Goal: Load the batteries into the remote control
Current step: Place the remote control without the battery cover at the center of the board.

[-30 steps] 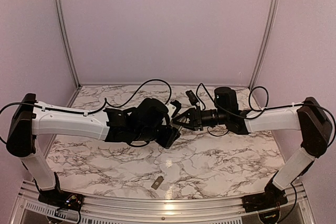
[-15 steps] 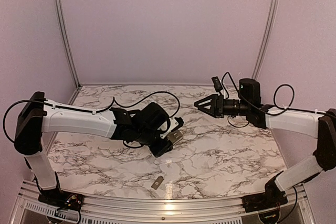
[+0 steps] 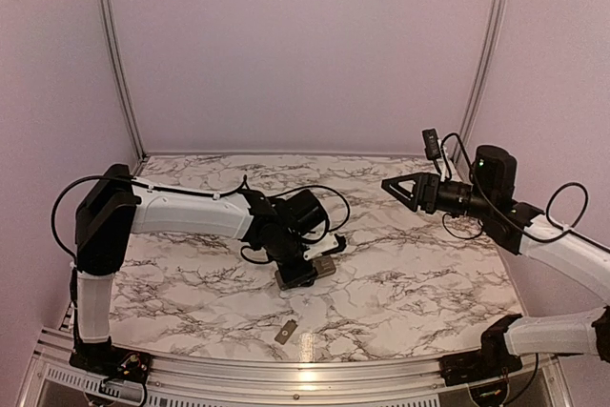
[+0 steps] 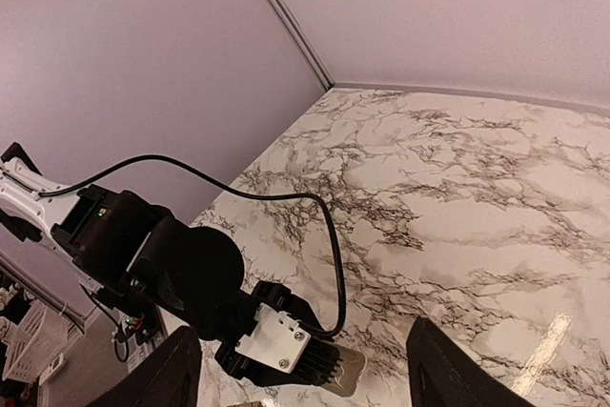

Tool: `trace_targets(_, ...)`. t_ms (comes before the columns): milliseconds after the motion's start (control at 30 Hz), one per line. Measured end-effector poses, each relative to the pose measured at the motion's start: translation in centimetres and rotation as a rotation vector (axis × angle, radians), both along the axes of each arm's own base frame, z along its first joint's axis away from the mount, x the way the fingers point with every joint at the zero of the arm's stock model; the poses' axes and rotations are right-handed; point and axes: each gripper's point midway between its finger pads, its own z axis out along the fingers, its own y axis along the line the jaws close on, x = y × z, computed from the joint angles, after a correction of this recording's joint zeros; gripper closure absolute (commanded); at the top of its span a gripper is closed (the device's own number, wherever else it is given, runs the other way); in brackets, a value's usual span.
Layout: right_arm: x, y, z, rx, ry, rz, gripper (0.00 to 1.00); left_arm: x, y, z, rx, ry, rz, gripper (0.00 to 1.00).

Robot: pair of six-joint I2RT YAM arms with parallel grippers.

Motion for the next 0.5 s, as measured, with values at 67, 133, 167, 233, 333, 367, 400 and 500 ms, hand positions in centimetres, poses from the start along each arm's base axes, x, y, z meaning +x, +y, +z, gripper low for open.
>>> trace_targets(67, -0.5, -0.3, 0.2, -0.006, -0.025, -0.004, 0.28, 0.2, 0.0, -0.4, 0.016, 0.010, -0.011, 0.57)
trace_targets(133, -0.9, -0.5, 0.3, -0.010, -0.041, -0.003, 0.28, 0.3, -0.1, -1.2, 0.038, 0.024, -0.024, 0.57)
trace_targets(167, -1.1, -0.6, 0.4, -0.011, -0.050, -0.002, 0.27, 0.3, 0.1, -1.7, 0.053, 0.033, -0.028, 0.57)
trace_targets(233, -1.4, -0.7, 0.6, -0.013, -0.063, -0.001, 0.28, 0.1, 0.5, -2.7, 0.084, 0.054, -0.037, 0.57)
trace_targets(333, -1.8, -0.9, 0.8, -0.014, -0.079, 0.001, 0.28, 0.1, 0.5, -2.8, 0.095, 0.065, -0.051, 0.53)
trace_targets(367, -1.9, -0.9, 0.8, -0.014, -0.081, 0.002, 0.28, 0.1, 0.5, -2.8, 0.101, 0.068, -0.057, 0.52)
trace_targets(400, -2.0, -0.9, 0.8, -0.014, -0.084, 0.002, 0.28, 0.1, 0.5, -2.9, 0.109, 0.073, -0.064, 0.50)
trace_targets(500, -2.2, -1.0, 0.6, -0.015, -0.083, 0.005, 0.28, -0.1, 0.5, -3.0, 0.121, 0.086, -0.083, 0.45)
